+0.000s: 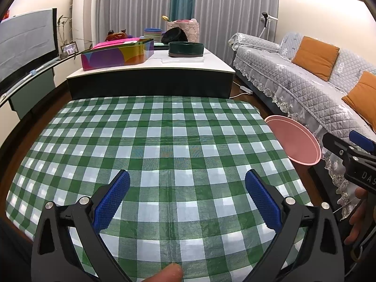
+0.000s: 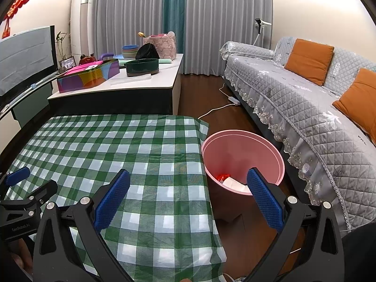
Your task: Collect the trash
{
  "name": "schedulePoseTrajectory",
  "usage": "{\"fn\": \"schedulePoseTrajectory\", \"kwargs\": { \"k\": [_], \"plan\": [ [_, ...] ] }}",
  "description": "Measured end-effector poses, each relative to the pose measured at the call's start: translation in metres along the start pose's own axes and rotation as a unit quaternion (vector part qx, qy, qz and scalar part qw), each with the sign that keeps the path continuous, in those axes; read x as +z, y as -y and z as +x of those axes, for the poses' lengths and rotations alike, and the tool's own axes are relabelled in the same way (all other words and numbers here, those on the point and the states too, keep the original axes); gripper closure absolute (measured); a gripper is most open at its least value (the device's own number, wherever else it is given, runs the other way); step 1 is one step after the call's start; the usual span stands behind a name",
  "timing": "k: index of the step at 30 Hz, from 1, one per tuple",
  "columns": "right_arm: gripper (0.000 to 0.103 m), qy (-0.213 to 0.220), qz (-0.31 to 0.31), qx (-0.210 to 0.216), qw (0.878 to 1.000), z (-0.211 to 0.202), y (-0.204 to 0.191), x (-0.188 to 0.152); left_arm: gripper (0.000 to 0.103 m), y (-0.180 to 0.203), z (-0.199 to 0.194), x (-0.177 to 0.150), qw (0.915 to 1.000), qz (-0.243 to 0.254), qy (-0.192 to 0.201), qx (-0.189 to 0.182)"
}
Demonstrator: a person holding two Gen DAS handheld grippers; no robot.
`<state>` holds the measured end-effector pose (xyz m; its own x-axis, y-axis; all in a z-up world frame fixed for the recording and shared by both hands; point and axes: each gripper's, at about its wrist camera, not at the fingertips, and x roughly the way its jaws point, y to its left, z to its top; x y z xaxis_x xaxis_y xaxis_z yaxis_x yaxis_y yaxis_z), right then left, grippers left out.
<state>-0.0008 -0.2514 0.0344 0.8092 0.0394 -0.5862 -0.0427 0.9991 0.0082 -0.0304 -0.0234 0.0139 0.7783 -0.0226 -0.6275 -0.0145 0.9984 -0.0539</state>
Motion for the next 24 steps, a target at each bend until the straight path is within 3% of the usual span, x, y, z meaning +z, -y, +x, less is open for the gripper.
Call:
{"fn": "schedulePoseTrajectory", "kwargs": {
  "k": [24],
  "plan": [
    [0.005,0.003,-0.003,0.005,1.0,-0.003,-0.0064,0.0027,0.008,0.0037,-0.0024,0.0023,0.9999,0.0,0.011,-0.003]
  ]
}}
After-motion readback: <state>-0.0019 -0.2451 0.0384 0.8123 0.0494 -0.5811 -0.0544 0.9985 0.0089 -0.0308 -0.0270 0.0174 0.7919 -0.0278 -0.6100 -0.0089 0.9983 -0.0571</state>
